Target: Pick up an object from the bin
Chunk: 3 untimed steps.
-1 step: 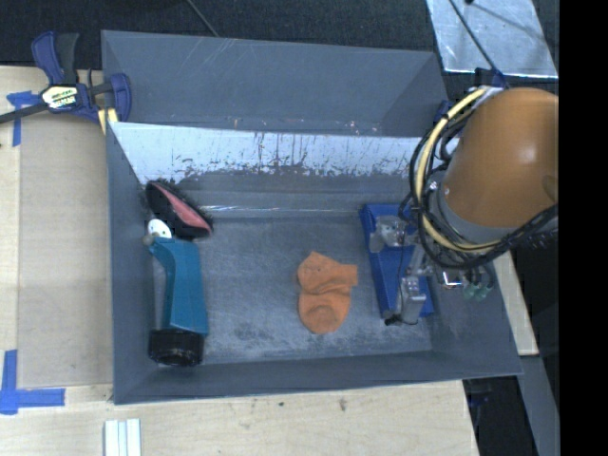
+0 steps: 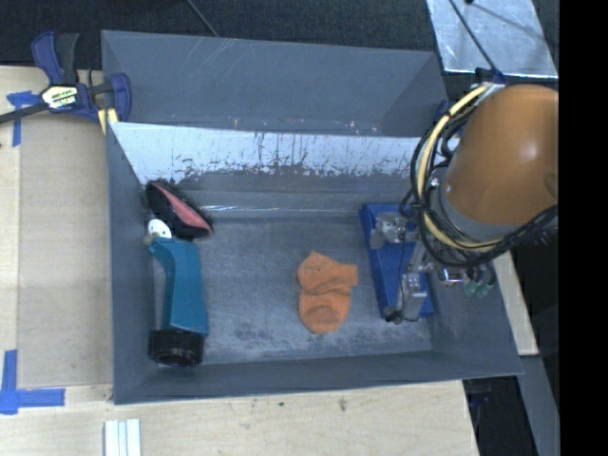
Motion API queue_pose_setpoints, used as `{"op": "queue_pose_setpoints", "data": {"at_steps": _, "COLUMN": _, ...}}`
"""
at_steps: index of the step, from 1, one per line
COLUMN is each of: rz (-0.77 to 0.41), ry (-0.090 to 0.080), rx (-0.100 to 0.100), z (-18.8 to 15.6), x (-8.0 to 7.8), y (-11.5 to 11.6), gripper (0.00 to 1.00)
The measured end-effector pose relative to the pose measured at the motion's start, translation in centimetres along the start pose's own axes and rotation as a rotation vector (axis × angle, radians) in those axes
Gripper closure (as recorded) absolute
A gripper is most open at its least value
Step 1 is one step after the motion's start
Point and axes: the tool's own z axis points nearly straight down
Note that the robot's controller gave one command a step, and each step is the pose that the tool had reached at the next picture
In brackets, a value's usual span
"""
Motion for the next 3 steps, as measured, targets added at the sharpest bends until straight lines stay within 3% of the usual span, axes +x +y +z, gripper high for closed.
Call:
{"op": "queue_pose_setpoints", "data": {"at_steps": 1, "rz": -0.135, "ry": -0.002, "rx": 0.000, "z": 6.3, "x": -0.5, "y": 0.6, "gripper": 0.00}}
{"op": "queue_pose_setpoints", "data": {"at_steps": 2, "rz": -0.513, "ry": -0.001, "rx": 0.000, "z": 8.2, "x": -2.7, "y": 0.5, "gripper": 0.00}}
{"op": "queue_pose_setpoints", "data": {"at_steps": 3, "rz": -0.724, "ry": 0.001, "rx": -0.001, "z": 12.1, "x": -2.3, "y": 0.6, "gripper": 0.00}}
